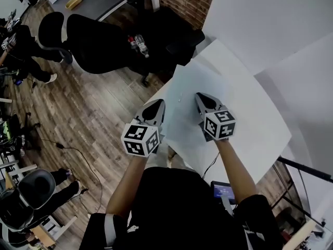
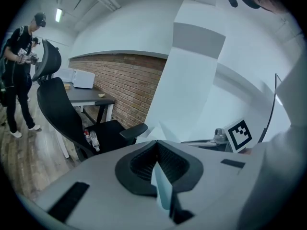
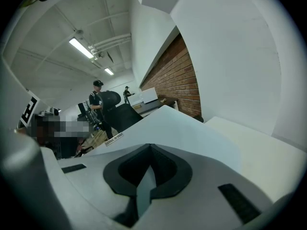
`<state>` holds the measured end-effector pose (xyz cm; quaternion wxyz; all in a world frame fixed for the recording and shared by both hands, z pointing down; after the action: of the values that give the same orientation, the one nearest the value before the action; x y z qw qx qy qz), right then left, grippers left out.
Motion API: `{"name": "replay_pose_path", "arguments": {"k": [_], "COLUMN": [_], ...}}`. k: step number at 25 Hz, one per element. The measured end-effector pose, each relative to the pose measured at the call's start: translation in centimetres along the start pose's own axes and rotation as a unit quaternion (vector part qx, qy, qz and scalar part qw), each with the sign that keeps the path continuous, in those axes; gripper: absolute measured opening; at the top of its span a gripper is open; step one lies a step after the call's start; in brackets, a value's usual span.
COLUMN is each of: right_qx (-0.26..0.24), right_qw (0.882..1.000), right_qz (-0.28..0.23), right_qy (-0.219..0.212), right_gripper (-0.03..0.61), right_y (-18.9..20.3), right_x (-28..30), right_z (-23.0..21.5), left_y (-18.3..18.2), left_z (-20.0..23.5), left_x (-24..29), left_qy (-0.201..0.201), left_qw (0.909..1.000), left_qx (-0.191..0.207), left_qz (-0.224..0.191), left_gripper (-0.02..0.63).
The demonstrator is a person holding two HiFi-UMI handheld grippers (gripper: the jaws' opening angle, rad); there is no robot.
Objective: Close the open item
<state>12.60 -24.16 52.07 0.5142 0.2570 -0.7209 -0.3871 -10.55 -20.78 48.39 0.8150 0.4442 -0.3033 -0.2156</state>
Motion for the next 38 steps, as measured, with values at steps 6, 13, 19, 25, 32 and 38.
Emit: {"name": "replay_pose_path", "arguments": {"k": [6, 13, 19, 25, 32, 38], "right_qx": [-0.004, -0.008, -0.012, -0.015, -0.015, -0.014], "right_qw": [1.0, 1.0, 0.999, 0.999, 0.998, 0.998], "right_qz": [0.013, 0.024, 0.032, 0.039, 0.048, 0.054], "right_qy": [-0.01, -0.017, -0.021, -0.025, -0.032, -0.038], "right_gripper": [0.038, 0.038, 0.038, 0.038, 0.038, 0.038], "right_y": [0.5, 0.9, 1.3, 1.6, 2.0, 2.4], "right_x": [1.0, 1.8, 2.4, 3.2, 4.0, 4.5], "right_z": [0.3, 1.0, 1.3, 1.5, 1.8, 1.9], "left_y": [0.4, 1.1, 1.7, 2.0, 2.5, 2.7], "left_z": [0.6, 1.3, 1.9, 2.4, 2.8, 3.1], "left_x": [0.4, 0.1, -0.1, 0.3, 0.4, 0.6], "left_qy": [0.0, -0.007, -0.014, -0.016, -0.022, -0.024], "left_qw": [0.9999, 0.9996, 0.9994, 0.9991, 0.9986, 0.9984], "left_qx": [-0.013, -0.025, -0.03, -0.037, -0.044, -0.047], "left_qz": [0.002, 0.006, 0.011, 0.013, 0.019, 0.021], "left_gripper": [0.014, 0.014, 0.014, 0.014, 0.014, 0.014]}}
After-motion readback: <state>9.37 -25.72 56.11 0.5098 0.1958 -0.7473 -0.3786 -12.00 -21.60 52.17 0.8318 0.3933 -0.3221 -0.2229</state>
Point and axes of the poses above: the fingertips, and each gripper's own axes: x forward along the fingers, z to its left, y out of its underside, the point moved 9 cm from there along -x, backward along the fingers, and after that the axes turned 12 degrees about y, right-handed, at the moved point
